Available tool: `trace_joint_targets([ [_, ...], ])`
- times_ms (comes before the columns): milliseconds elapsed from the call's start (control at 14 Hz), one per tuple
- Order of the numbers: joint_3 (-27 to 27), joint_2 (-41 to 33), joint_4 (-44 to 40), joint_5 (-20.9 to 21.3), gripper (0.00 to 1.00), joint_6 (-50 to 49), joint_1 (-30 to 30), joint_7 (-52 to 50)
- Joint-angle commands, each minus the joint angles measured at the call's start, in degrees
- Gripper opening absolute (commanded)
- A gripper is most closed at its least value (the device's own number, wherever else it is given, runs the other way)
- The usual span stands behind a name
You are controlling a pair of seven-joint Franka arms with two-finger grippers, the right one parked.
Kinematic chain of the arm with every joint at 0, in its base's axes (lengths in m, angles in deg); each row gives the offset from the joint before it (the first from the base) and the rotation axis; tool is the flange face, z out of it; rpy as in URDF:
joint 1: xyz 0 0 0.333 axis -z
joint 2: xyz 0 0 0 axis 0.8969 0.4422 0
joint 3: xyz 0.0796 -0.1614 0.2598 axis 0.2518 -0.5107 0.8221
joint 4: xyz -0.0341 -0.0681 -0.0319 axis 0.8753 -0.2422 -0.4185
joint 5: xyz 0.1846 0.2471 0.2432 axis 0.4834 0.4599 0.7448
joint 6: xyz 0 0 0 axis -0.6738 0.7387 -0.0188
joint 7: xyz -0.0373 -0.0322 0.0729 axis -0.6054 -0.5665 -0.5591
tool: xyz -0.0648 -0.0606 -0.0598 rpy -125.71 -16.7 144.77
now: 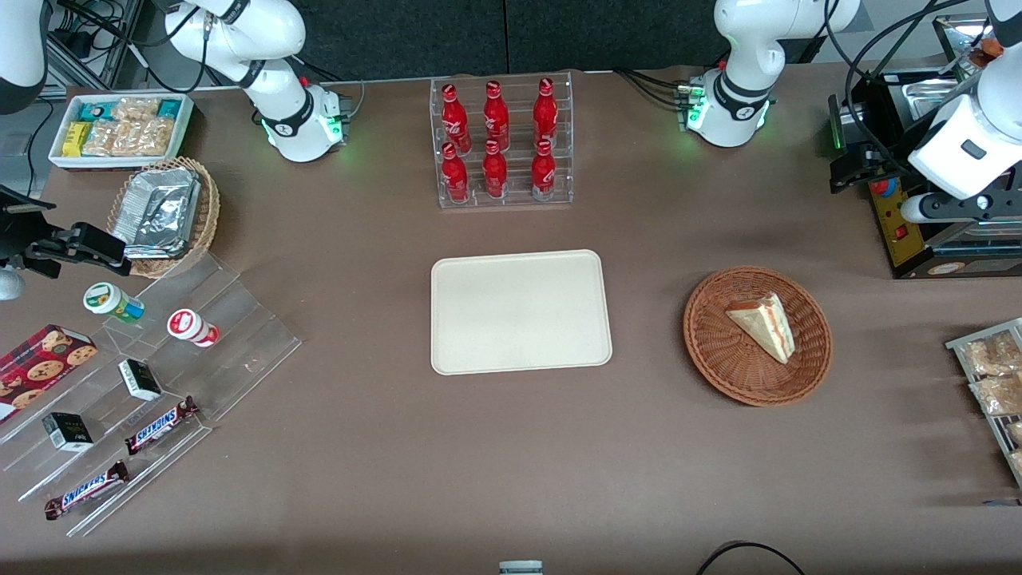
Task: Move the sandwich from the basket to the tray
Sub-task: 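Move the left gripper over the wrapped sandwich in the wicker basket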
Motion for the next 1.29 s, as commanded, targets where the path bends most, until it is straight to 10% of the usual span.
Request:
trace_joint_targets([
  [0, 0.1, -0.9, 1.1, -0.5, 1.0, 1.6, 0.5, 0.5],
  [571, 0.4, 0.5, 15.1, 0.0, 1.0, 18.5, -0.1, -2.0],
  [1214, 0.5, 2.5, 31.0, 0.2, 1.0, 43.1, -0.1, -29.9],
])
